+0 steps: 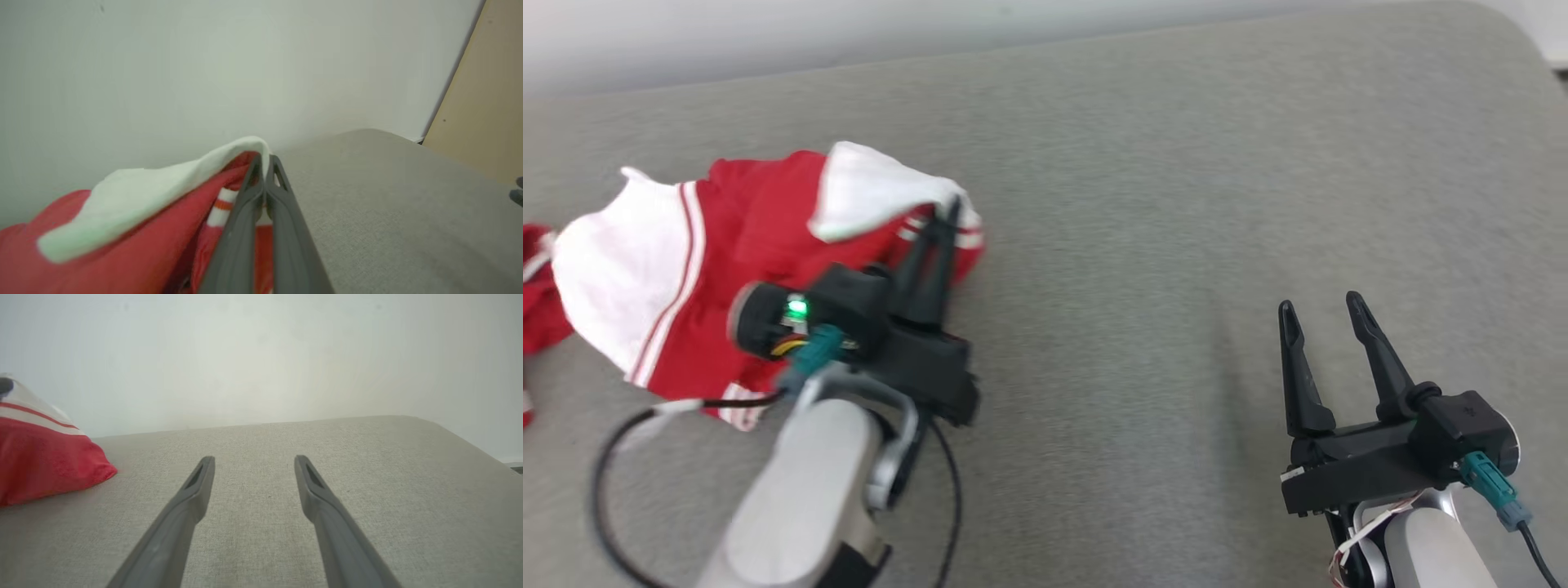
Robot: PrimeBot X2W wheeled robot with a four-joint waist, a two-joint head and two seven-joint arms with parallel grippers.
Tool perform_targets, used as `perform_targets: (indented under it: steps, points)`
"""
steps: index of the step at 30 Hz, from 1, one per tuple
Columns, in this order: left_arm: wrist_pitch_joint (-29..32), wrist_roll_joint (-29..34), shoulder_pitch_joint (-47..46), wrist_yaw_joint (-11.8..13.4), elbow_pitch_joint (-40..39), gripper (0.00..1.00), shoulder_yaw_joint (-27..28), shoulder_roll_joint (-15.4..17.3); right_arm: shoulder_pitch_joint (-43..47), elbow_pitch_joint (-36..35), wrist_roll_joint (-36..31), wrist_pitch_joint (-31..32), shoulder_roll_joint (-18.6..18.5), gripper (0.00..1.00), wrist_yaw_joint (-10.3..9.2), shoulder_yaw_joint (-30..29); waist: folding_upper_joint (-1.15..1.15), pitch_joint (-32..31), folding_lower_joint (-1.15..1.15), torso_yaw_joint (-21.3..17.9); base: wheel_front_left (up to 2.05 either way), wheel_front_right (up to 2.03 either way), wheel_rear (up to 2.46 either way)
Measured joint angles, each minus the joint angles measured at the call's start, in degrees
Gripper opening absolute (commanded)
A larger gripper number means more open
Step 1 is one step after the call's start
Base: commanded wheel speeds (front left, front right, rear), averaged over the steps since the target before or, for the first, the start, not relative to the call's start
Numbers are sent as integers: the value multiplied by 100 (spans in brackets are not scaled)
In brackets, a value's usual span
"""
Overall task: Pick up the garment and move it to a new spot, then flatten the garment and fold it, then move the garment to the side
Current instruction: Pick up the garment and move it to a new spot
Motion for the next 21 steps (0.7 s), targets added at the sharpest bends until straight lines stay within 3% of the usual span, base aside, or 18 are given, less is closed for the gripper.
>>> perform_targets:
  steps: [11, 18, 19, 20, 21]
  points:
    - [-73, -137, -198, -297, 1051, 0, -1338, -299, 16, 157, 116, -74, 214, 100, 0, -110, 0, 272, 1, -956, 0, 0, 0]
    - [-52, -654, -301, -394, 1552, 0, -2091, -301, 7, 138, 152, -76, 274, 100, 0, -110, 0, 444, 1, -1243, 0, 0, 0]
    - [-81, -730, -346, -396, 1599, 23, -2186, -298, 0, 141, 152, -76, 282, 100, 0, -112, 0, 465, 1, -1267, 0, 0, 0]
    - [-94, -822, -396, -405, 1617, 96, -2302, -296, -3, 140, 152, -76, 294, 100, 0, -129, 0, 483, 1, -1280, 0, 0, 0]
    - [-104, -866, -439, -432, 1622, 100, -2420, -296, -2, 141, 151, -76, 299, 100, 0, -145, 0, 489, 1, -1276, 0, 0, 0]
